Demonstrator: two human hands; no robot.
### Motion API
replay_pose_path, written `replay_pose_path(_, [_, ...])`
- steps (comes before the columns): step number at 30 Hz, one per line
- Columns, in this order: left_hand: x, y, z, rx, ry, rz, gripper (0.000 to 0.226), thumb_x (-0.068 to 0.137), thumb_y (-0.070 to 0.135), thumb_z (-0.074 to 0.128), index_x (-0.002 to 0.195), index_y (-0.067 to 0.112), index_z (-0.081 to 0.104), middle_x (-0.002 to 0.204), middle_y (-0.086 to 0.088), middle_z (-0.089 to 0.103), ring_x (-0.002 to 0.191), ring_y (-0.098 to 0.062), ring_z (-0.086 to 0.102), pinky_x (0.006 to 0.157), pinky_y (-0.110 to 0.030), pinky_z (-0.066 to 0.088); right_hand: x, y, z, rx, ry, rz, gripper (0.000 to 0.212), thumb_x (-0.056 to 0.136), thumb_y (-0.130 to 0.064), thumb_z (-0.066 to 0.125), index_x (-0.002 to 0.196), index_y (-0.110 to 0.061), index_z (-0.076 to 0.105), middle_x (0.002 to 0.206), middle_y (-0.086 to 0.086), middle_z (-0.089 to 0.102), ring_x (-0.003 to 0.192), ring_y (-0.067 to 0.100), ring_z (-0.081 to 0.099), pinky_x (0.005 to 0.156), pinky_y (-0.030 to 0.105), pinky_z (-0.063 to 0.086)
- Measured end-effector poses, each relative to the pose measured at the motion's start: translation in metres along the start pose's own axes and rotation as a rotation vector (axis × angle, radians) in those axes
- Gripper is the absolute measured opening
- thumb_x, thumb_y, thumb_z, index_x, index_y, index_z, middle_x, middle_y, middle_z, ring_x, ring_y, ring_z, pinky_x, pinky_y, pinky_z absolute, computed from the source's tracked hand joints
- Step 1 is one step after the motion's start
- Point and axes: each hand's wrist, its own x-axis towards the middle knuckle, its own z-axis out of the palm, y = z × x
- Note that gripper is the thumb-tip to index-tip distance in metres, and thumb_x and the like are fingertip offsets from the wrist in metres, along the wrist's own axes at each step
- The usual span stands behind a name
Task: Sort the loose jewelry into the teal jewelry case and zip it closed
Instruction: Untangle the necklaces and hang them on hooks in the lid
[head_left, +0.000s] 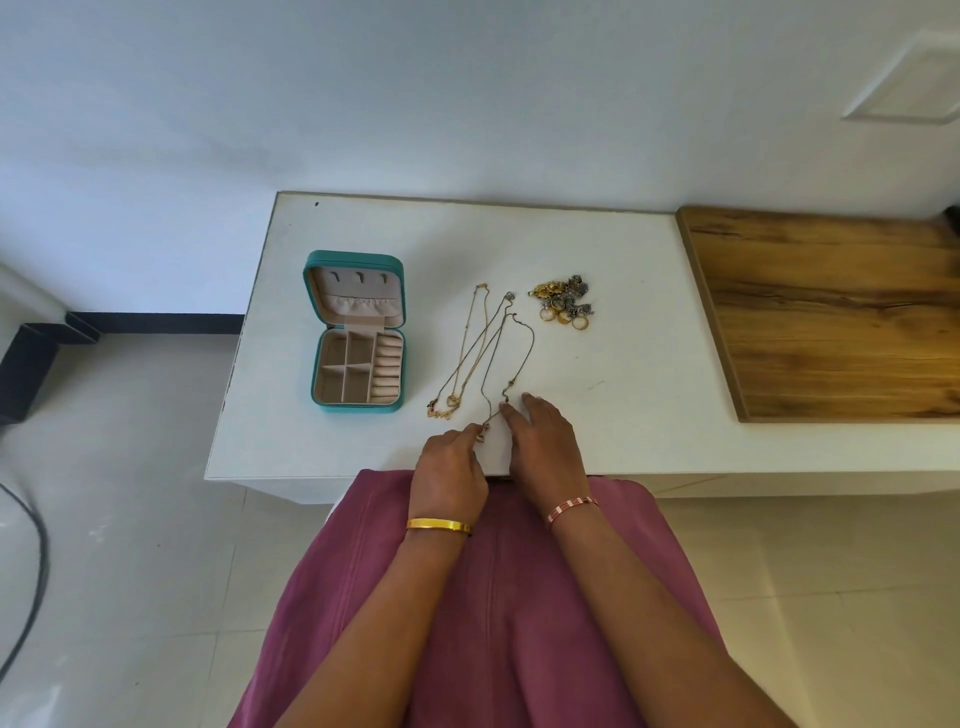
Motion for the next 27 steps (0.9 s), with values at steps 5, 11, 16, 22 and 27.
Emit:
replay_pose_path(5, [0.001, 0.002, -0.002, -0.036, 0.012, -0.013, 0.040, 0.089, 0.001, 0.043, 0.128, 0.006, 0.050, 0.128, -0.013, 0.056, 0.120, -0.026, 0.048, 0.104, -0.026, 0.033, -0.003, -0.004, 0.002, 0.068, 0.050, -0.065, 0.044, 0.078, -0.001, 0.063, 0.121, -0.006, 0.058, 0.131, 0.027, 0.049, 0.123, 0.041, 0.045, 0.098, 0.047, 0.041])
replay_pose_path(11, [0.001, 0.000, 0.002, 0.021, -0.077, 0.011, 0.047, 0.087, 0.000, 0.042, 0.133, 0.010, 0.045, 0.126, -0.015, 0.057, 0.122, -0.028, 0.046, 0.107, -0.033, 0.036, -0.004, -0.005, 0.003, 0.031, 0.101, -0.128, 0.031, 0.062, -0.006, 0.078, 0.092, -0.010, 0.071, 0.105, 0.023, 0.065, 0.094, 0.040, 0.063, 0.072, 0.045, 0.055])
replay_pose_path(16, [0.000, 0.000, -0.002, -0.022, -0.028, -0.035, 0.044, 0.089, 0.000, 0.040, 0.132, 0.009, 0.046, 0.131, -0.012, 0.054, 0.125, -0.025, 0.044, 0.106, -0.027, 0.032, -0.006, -0.006, 0.001, -0.006, 0.084, -0.172, 0.032, 0.052, -0.006, 0.084, 0.081, -0.013, 0.073, 0.094, 0.020, 0.068, 0.083, 0.037, 0.066, 0.063, 0.039, 0.056])
replay_pose_path(22, [0.001, 0.000, -0.004, -0.134, 0.015, -0.087, 0.040, 0.089, 0.000, 0.042, 0.127, 0.011, 0.051, 0.124, -0.010, 0.060, 0.119, -0.023, 0.051, 0.101, -0.024, 0.035, -0.005, -0.004, -0.001, 0.100, 0.162, -0.085, 0.030, 0.071, 0.003, 0.065, 0.100, -0.005, 0.070, 0.101, 0.020, 0.064, 0.094, 0.038, 0.060, 0.071, 0.040, 0.056])
replay_pose_path(27, [0.008, 0.008, -0.008, -0.261, 0.069, -0.147, 0.035, 0.089, 0.000, 0.045, 0.121, 0.008, 0.056, 0.121, -0.008, 0.062, 0.116, -0.022, 0.055, 0.100, -0.023, 0.036, 0.008, 0.003, -0.010, 0.281, 0.222, 0.168, 0.027, 0.090, -0.006, 0.049, 0.114, -0.004, 0.063, 0.110, 0.015, 0.061, 0.106, 0.028, 0.053, 0.085, 0.029, 0.042])
